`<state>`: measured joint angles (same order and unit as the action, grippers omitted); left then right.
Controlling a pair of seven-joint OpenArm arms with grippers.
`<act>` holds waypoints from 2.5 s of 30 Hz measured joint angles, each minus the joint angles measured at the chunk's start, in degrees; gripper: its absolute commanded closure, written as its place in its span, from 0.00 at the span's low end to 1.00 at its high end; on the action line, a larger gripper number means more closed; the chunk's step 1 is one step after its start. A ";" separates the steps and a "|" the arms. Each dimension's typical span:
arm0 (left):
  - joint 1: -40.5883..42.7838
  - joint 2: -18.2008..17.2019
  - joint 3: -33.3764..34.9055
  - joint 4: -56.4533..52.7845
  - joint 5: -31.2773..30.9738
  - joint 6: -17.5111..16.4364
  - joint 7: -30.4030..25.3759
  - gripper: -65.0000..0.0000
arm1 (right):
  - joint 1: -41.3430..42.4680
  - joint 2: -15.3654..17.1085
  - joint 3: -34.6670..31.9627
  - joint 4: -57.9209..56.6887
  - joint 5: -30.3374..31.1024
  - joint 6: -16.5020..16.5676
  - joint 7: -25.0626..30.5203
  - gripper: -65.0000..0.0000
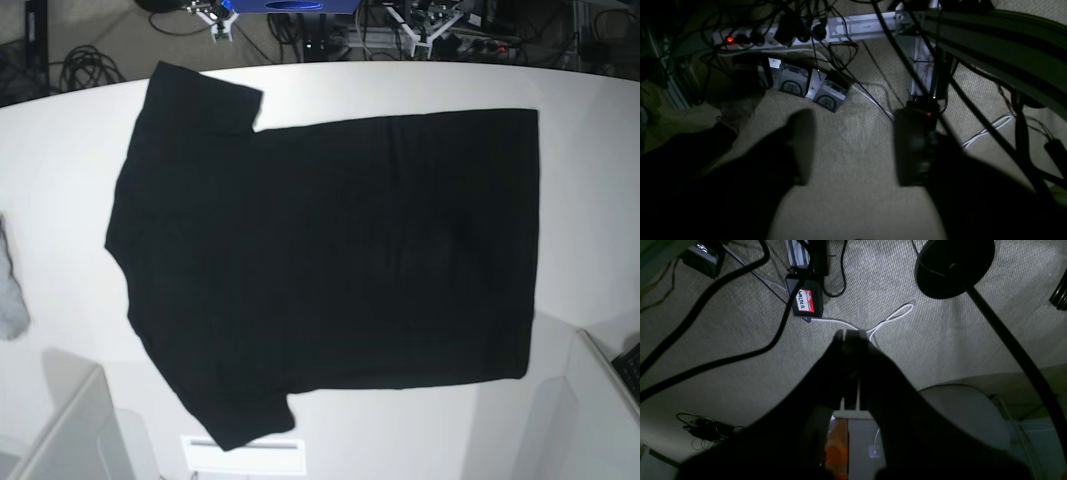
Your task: Fold the T-shirt properly
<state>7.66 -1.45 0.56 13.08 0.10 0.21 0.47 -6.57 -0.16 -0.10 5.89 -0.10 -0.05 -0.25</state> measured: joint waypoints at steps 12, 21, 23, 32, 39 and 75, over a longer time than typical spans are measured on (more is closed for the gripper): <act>0.00 -0.02 -0.11 0.00 0.26 0.00 0.00 1.00 | 0.96 -0.02 0.00 0.00 0.00 0.00 0.00 1.00; -0.76 -0.02 -0.09 -4.17 0.26 0.00 -0.13 1.00 | 1.14 0.00 -0.02 0.02 0.00 0.00 0.17 1.00; -0.79 -0.02 -0.09 -4.15 0.26 0.00 -0.13 1.00 | 1.16 0.00 -0.02 0.07 0.00 0.00 0.22 1.00; -0.66 0.00 -0.09 -4.24 0.26 0.00 -0.87 1.00 | 1.09 0.04 -0.15 0.04 0.00 0.00 0.17 1.00; 4.09 -0.52 0.09 0.79 0.63 -0.24 -1.05 1.00 | -1.25 0.76 -0.15 1.86 -0.02 0.02 0.42 1.00; 49.37 -7.30 -10.67 72.50 -0.20 -0.22 0.09 1.00 | -46.69 0.61 5.64 78.64 0.07 -0.31 -9.68 1.00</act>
<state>57.04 -8.75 -10.11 85.58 -0.10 -0.01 0.56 -53.25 0.45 5.54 84.53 -0.03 -0.36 -9.93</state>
